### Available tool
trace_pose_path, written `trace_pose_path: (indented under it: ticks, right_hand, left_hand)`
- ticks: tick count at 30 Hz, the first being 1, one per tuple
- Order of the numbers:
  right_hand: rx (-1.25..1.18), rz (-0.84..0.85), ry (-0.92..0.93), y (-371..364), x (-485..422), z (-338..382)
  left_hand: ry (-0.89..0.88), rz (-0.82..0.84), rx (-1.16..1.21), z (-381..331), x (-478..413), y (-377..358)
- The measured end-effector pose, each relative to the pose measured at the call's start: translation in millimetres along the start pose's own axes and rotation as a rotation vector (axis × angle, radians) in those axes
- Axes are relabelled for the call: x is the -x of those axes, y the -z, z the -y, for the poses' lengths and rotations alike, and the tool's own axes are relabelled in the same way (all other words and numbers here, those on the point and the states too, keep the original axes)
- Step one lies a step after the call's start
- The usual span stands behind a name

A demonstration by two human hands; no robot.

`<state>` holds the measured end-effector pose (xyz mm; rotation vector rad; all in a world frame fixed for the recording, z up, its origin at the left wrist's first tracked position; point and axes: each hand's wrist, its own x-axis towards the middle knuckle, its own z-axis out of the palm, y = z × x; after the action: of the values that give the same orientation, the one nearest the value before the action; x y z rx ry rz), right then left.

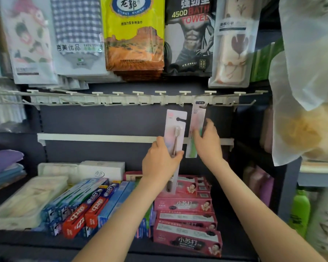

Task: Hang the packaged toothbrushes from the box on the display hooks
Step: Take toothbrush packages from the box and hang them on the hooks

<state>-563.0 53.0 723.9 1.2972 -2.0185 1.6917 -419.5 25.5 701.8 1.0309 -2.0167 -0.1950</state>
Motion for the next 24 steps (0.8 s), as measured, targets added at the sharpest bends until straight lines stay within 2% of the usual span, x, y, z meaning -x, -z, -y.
trace_pose_path:
  ticks: [3,6,11,14,16,18,24]
  right_hand:
    - [-0.213,0.119,0.102,13.1,38.7,12.3]
    - [-0.28,0.219,0.108,18.6,52.9,20.5]
    - [-0.357,0.187,0.028,26.2,34.7,15.0]
    - [-0.396,0.111,-0.039,36.2,18.4,-0.8]
    - [-0.293,0.075,-0.067,44.9,8.0,-13.9]
    - [-0.098,0.053,-0.076,53.0,-0.5,-25.5]
    - [0.215,-0.018,-0.007,59.3,-27.4,-30.3]
  left_hand:
    - [-0.027,0.009,0.006,-8.2,-2.3,-5.5]
    - [-0.071,0.005,0.004,-23.1,-3.5,-12.2]
    - [-0.245,-0.001,0.061,-44.6,-2.1,-26.8]
    - [-0.419,0.165,0.208,-50.0,-7.0,-34.9]
    - [-0.509,0.243,0.183,-47.6,-10.8,-38.5]
    - [-0.543,0.246,0.118,-43.0,-17.3,-41.3]
    - [-0.36,0.087,0.101,-37.9,-51.9,-52.8]
